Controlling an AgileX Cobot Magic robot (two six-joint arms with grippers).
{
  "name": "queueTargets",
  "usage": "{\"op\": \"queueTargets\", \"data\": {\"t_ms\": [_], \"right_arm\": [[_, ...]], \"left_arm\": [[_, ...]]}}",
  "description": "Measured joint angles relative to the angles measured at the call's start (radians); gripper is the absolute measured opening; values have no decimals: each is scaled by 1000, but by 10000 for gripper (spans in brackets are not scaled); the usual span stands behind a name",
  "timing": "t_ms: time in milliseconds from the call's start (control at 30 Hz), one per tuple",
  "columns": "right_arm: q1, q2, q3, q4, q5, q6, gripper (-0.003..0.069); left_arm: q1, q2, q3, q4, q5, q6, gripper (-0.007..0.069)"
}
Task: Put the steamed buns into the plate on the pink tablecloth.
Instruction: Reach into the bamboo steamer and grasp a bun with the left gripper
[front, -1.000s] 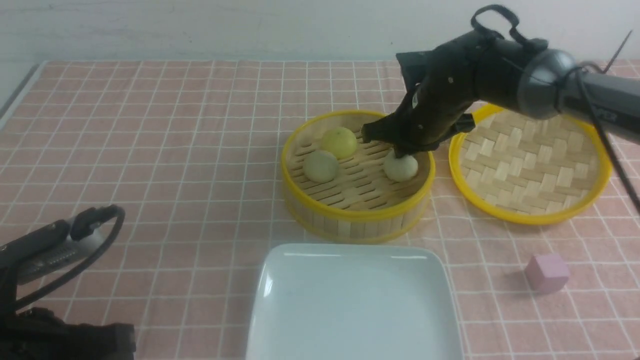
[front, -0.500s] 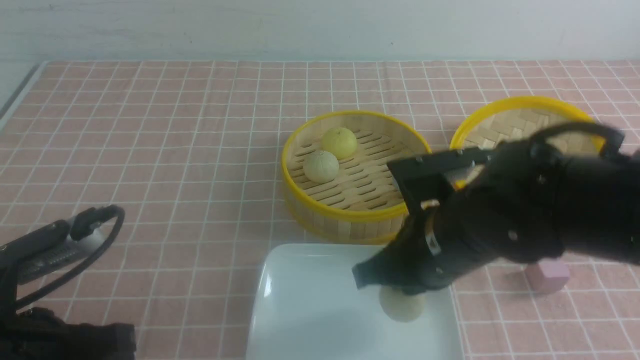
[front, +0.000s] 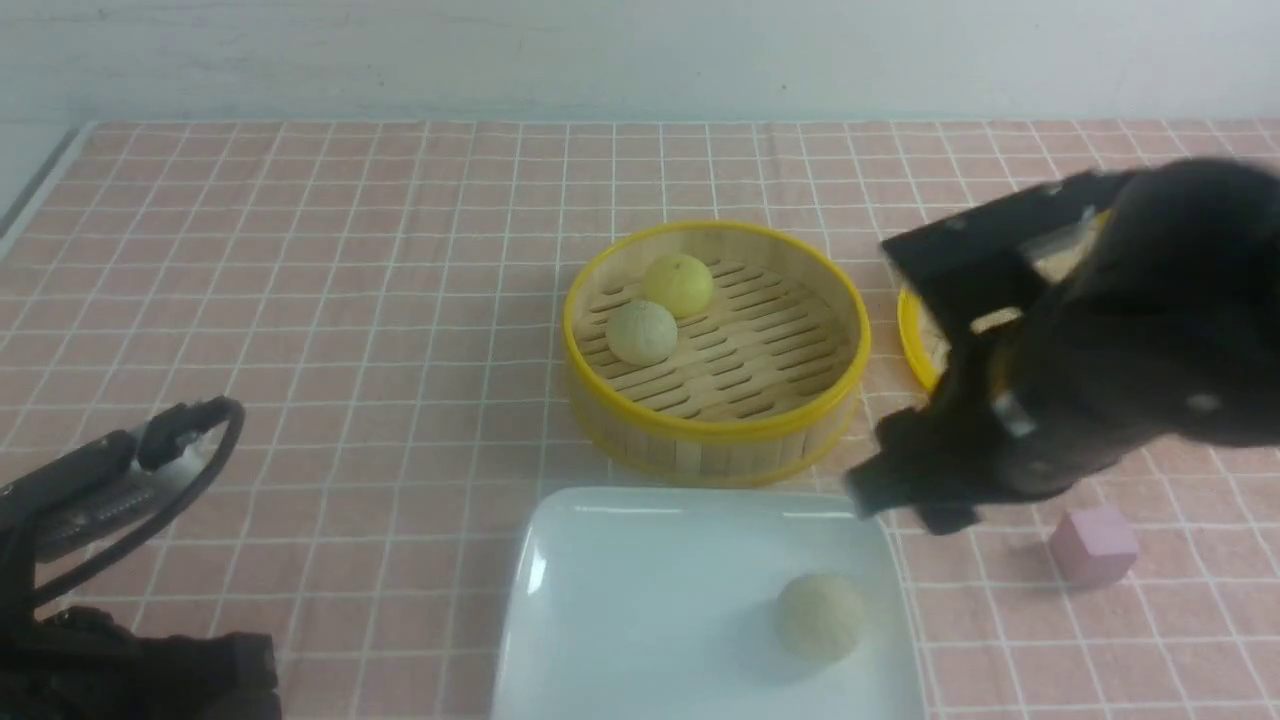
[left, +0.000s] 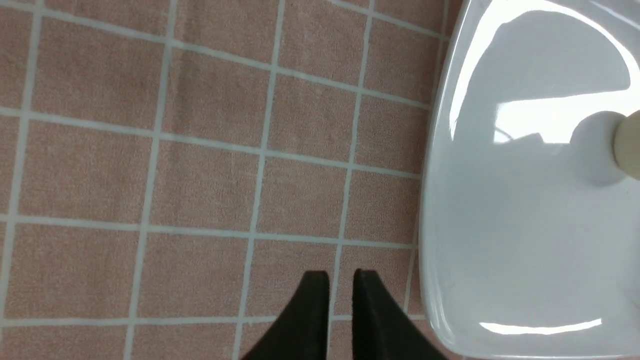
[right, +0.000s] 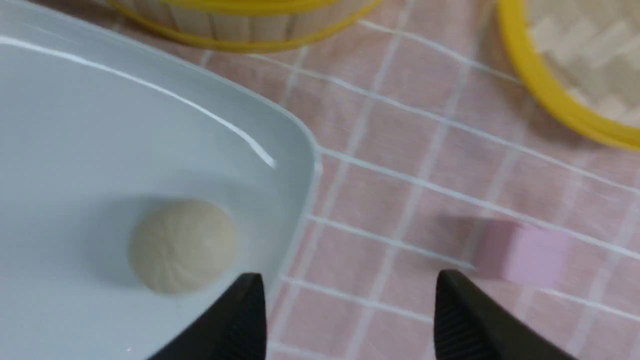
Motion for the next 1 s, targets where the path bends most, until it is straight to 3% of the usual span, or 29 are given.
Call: {"op": "queueTargets", "data": {"t_ms": [133,167,200,300,467,600,633,833,1000], "right_arm": [[0,-208,44,52,128,-90,150],[0,-231,61,59,131,-95,124],[0,-324,112,93,142,-106,46],[0,-473,233,123,133,-110,-1],[0,-693,454,109,-10,-57,0],[0,-745,513,52,-32,-4,22],[0,-755,525,22,-34,19,35],[0,-756,527,-43,-52,29,59],[0,-756,527,-59,-70,29,71]], "left_arm": [[-1,47,-47,0,13,0,101],[-1,52,-52,0,22,1,101],[-12,104,-104,-7,49,13,101],[-70,214,-212,-25,66,56,101],[-256,507,-507,-14,51,30,106],[-324,700,-720,52,38,-48,134],[-351,812,-854,106,49,-110,174],[-433,1124,-1266,291,168,-225,321],[-486,1316,-1535,445,258,-300,377]]}}
